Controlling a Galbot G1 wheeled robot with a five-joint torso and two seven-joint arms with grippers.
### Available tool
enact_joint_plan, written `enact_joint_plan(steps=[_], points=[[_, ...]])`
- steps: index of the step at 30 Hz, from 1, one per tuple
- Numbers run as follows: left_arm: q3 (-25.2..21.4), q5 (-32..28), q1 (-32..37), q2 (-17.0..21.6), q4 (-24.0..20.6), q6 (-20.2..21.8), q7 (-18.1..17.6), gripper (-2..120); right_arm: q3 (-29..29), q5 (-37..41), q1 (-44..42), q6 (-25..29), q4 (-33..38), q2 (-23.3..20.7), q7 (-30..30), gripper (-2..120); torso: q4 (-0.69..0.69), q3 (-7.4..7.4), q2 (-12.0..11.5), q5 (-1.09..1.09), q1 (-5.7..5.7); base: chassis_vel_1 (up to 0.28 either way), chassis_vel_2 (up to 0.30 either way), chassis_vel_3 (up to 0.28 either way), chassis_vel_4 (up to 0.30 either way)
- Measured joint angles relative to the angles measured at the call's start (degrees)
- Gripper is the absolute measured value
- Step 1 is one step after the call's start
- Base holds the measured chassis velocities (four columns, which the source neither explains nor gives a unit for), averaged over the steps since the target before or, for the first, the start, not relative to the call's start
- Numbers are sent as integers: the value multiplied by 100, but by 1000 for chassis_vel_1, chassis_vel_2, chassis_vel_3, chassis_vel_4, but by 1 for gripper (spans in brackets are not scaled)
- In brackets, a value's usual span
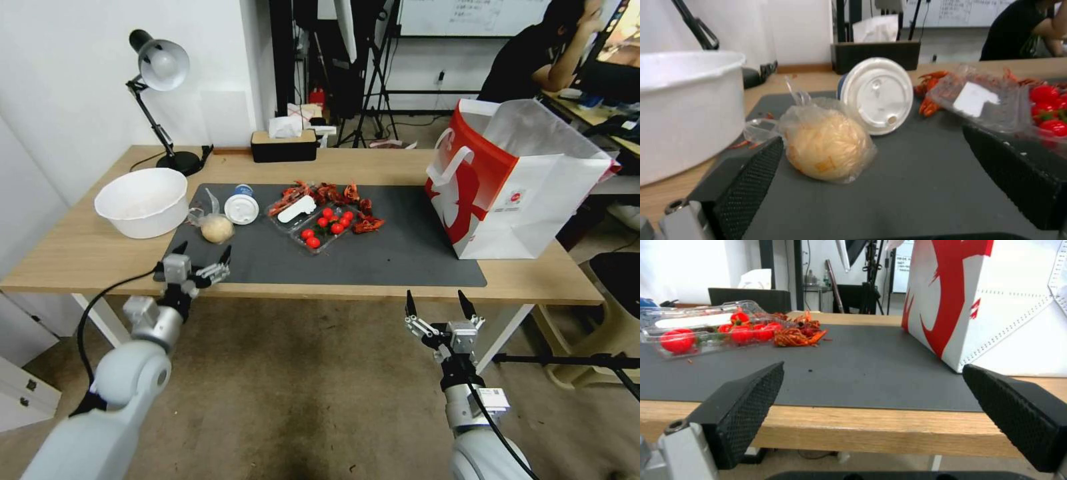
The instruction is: Pick up the trash from the table and place it into the takeout bag.
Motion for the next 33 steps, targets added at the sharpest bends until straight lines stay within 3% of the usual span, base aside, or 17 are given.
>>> enact_joint_plan(steps=[5,12,16,33], points=[[164,-271,-270,147,179,180,-82,100,6,0,12,-19,-1,-1,0,100,0,0,1,2,0,0,0,0,0],[550,-703,-1066,437,1052,672,-242,100,58,6,14,-58,-1,11,14,100,0,0,0,1,0,0,0,0,0],[632,-725,-1340,462,1400,684,-245,100,76,13,19,-64,-10,7,16,100,0,0,0,1,0,0,0,0,0],[910,-841,-1806,392,1599,755,-219,98,96,13,-19,-68,6,8,25,100,0,-1,1,2,0,0,0,0,0]])
